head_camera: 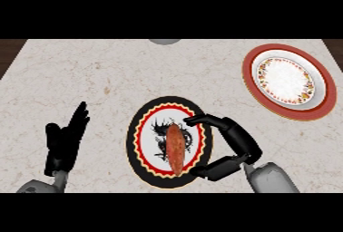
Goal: Pick the sweet potato from the plate and place it in the plate
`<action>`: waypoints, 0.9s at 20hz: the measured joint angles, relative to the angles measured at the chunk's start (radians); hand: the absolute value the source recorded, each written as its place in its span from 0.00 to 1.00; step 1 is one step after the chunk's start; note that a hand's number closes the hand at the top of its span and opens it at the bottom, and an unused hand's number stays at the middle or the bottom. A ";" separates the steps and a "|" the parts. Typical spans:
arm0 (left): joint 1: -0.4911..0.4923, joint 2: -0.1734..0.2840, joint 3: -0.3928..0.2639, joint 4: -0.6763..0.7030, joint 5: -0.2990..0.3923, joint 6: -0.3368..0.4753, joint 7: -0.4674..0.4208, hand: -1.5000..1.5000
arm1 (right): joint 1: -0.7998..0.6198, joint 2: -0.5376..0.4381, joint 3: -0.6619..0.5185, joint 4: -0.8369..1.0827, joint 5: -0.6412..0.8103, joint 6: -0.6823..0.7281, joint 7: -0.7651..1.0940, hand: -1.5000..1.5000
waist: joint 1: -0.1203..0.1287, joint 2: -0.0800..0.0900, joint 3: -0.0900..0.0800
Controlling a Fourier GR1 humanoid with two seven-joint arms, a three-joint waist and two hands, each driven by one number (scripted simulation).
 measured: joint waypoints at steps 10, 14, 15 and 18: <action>-0.019 -0.034 -0.003 0.021 -0.035 0.016 0.025 0.50 | -0.197 -0.120 0.090 -0.021 0.297 0.026 0.159 0.00 | -0.003 -0.007 -0.002; -0.025 -0.038 0.010 0.025 -0.039 0.008 0.026 0.50 | -0.277 -0.135 0.126 -0.046 0.339 0.127 0.304 0.00 | -0.003 -0.008 -0.003; -0.024 -0.039 0.015 0.033 -0.039 0.002 0.018 0.50 | -0.298 -0.133 0.139 -0.047 0.344 0.160 0.340 0.00 | -0.002 -0.007 -0.003; -0.020 -0.053 0.015 0.042 -0.051 -0.002 0.006 0.50 | -0.345 -0.121 0.161 -0.017 0.348 0.250 0.409 0.00 | 0.000 -0.006 -0.003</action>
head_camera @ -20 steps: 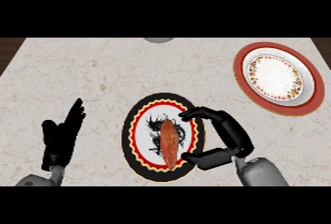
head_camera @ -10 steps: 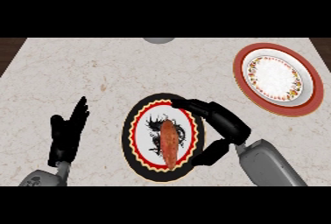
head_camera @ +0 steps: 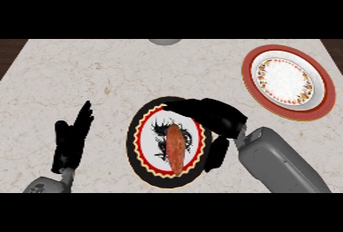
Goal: Pick the sweet potato from the plate and place it in the plate
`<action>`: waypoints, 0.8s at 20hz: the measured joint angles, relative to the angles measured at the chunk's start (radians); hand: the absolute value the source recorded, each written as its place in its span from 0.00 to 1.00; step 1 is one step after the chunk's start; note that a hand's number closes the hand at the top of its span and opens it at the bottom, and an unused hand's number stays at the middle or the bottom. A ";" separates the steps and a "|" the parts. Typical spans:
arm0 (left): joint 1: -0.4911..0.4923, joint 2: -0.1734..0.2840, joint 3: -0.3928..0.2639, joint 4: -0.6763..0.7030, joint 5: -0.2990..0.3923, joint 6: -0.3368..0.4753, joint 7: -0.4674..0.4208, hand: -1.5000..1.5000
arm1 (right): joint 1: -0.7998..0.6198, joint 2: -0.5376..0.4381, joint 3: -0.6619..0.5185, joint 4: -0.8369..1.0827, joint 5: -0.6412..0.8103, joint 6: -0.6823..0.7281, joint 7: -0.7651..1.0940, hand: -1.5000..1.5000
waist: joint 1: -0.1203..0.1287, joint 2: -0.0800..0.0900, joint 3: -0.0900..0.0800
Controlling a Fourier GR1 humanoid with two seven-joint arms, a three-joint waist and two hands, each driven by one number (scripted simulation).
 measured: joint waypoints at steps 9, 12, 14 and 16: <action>-0.002 -0.030 0.047 0.001 -0.041 -0.038 0.018 0.50 | -0.024 0.090 0.003 0.064 0.085 0.137 0.088 0.00 | -0.002 0.001 0.001; 0.028 -0.046 0.052 -0.026 -0.070 -0.043 0.022 0.50 | -0.011 0.120 -0.003 0.091 0.135 0.152 0.074 0.00 | -0.002 0.001 0.001; 0.013 -0.057 0.072 -0.015 -0.076 -0.056 0.035 0.50 | -0.003 0.146 -0.007 0.100 0.163 0.160 0.072 0.00 | -0.003 0.001 0.001; 0.011 -0.073 0.077 -0.024 -0.096 -0.055 0.054 0.50 | -0.004 0.174 -0.016 0.106 0.188 0.174 0.077 0.00 | -0.003 0.001 0.001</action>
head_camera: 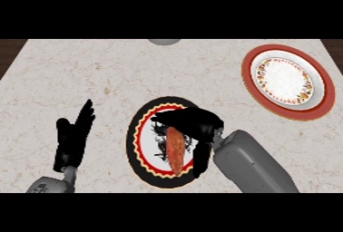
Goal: Pick the sweet potato from the plate and place it in the plate
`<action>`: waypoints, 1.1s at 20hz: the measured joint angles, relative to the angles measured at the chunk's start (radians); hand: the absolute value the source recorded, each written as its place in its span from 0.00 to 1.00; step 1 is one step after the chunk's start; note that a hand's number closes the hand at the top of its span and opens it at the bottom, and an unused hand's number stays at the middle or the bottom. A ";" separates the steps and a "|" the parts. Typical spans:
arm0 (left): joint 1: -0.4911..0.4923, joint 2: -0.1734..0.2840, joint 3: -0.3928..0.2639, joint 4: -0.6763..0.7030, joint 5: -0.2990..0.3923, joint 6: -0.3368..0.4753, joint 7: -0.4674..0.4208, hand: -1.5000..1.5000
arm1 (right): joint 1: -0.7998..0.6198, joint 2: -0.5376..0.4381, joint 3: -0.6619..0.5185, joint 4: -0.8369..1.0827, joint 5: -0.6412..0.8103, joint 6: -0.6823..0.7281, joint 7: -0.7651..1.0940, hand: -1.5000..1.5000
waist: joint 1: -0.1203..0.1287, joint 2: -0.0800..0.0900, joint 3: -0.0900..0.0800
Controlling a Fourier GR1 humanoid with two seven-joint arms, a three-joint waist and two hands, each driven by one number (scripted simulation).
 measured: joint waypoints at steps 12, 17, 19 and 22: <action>0.023 -0.054 0.064 -0.006 -0.073 -0.060 0.008 0.50 | 0.034 0.055 -0.056 0.098 0.149 0.023 -0.118 0.00 | 0.000 0.000 0.000; 0.034 -0.084 0.077 -0.032 -0.108 -0.070 0.025 0.50 | 0.044 0.096 -0.054 0.135 0.206 0.010 -0.128 1.00 | 0.000 0.000 0.000; 0.036 -0.089 0.085 -0.025 -0.112 -0.081 0.019 0.50 | 0.016 0.096 -0.058 0.170 0.231 -0.001 -0.172 1.00 | 0.001 0.000 0.000; 0.028 -0.102 0.096 -0.014 -0.126 -0.087 0.014 0.50 | 0.018 0.109 -0.050 0.182 0.268 -0.041 -0.216 1.00 | 0.001 -0.001 0.001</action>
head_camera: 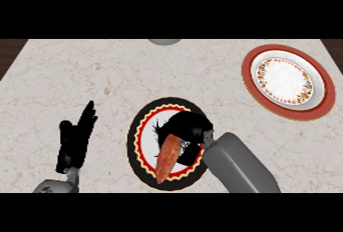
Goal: Pick the sweet potato from the plate and place it in the plate
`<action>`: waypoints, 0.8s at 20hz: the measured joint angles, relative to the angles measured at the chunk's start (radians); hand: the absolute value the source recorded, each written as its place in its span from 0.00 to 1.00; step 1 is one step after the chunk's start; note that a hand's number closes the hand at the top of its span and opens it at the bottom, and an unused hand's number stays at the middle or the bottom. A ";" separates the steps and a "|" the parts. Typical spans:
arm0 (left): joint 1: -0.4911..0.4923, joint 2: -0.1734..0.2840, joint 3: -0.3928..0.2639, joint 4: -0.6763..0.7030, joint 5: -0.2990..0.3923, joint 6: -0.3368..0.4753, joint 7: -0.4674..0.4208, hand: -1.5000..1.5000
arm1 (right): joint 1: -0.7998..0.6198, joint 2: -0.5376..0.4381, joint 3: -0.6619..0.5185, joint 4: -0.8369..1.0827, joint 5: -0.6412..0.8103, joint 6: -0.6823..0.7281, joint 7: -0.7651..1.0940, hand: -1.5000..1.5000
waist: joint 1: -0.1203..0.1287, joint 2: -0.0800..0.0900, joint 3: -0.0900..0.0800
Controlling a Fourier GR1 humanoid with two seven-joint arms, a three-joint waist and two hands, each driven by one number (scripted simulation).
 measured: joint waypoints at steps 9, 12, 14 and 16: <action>0.007 -0.005 0.036 -0.008 -0.014 -0.031 0.005 0.50 | 0.009 -0.009 -0.054 0.001 0.091 -0.147 -0.063 1.00 | -0.002 0.000 -0.001; 0.015 -0.016 0.033 -0.014 -0.021 -0.023 0.007 0.50 | 0.033 -0.084 -0.114 -0.032 0.101 -0.203 -0.080 1.00 | -0.008 -0.001 -0.001; 0.023 -0.014 0.037 -0.019 -0.020 -0.025 0.005 0.50 | 0.046 -0.154 -0.172 -0.042 0.097 -0.230 -0.103 1.00 | -0.010 -0.001 -0.001; 0.027 -0.022 0.029 -0.019 -0.030 -0.020 0.001 0.50 | 0.050 -0.211 -0.229 -0.062 0.094 -0.266 -0.118 1.00 | -0.013 -0.001 0.000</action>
